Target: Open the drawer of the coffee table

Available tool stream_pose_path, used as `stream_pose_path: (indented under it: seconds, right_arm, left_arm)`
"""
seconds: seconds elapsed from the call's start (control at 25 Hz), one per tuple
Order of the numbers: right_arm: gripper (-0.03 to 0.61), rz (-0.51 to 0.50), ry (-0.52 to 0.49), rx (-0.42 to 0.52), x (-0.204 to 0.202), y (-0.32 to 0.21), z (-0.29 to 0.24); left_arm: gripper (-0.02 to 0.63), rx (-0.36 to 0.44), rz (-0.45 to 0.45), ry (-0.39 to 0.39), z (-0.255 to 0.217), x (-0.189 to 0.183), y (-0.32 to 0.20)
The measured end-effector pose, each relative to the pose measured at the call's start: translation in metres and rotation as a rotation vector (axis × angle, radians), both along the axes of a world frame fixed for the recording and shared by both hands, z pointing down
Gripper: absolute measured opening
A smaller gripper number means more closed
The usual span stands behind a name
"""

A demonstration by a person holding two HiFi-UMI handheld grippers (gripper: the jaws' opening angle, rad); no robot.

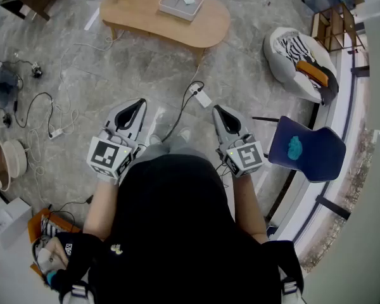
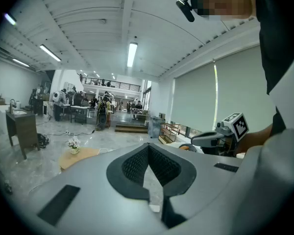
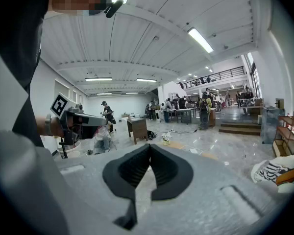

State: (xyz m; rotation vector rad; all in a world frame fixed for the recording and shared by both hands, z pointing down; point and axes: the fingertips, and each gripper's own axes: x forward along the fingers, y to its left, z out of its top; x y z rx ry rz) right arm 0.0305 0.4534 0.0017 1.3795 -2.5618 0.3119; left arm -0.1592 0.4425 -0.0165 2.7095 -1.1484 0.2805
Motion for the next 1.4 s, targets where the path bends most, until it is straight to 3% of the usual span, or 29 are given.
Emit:
stream_pose_path:
  seconds: [0.24, 0.4, 0.88, 1.12, 1.4]
  right_arm:
    - [-0.002, -0.050, -0.004, 0.023, -0.041, 0.010, -0.005]
    - [-0.002, -0.031, 0.008, 0.012, -0.055, 0.012, -0.007]
    - [-0.002, 0.042, -0.004, 0.019, -0.056, -0.012, 0.004]
    - [-0.002, 0.018, -0.032, 0.030, -0.033, -0.065, 0.007]
    - [-0.002, -0.057, -0.043, 0.021, 0.014, -0.147, 0.012]
  left_arm:
    - [0.014, -0.032, 0.004, 0.005, 0.008, -0.029, 0.005]
    - [0.014, -0.044, 0.024, 0.016, 0.013, -0.042, 0.007]
    - [0.014, -0.085, 0.024, 0.033, 0.033, -0.061, -0.010]
    - [0.014, -0.083, -0.010, 0.005, 0.037, -0.046, -0.051]
    - [0.014, -0.086, -0.073, -0.009, 0.038, 0.003, -0.125]
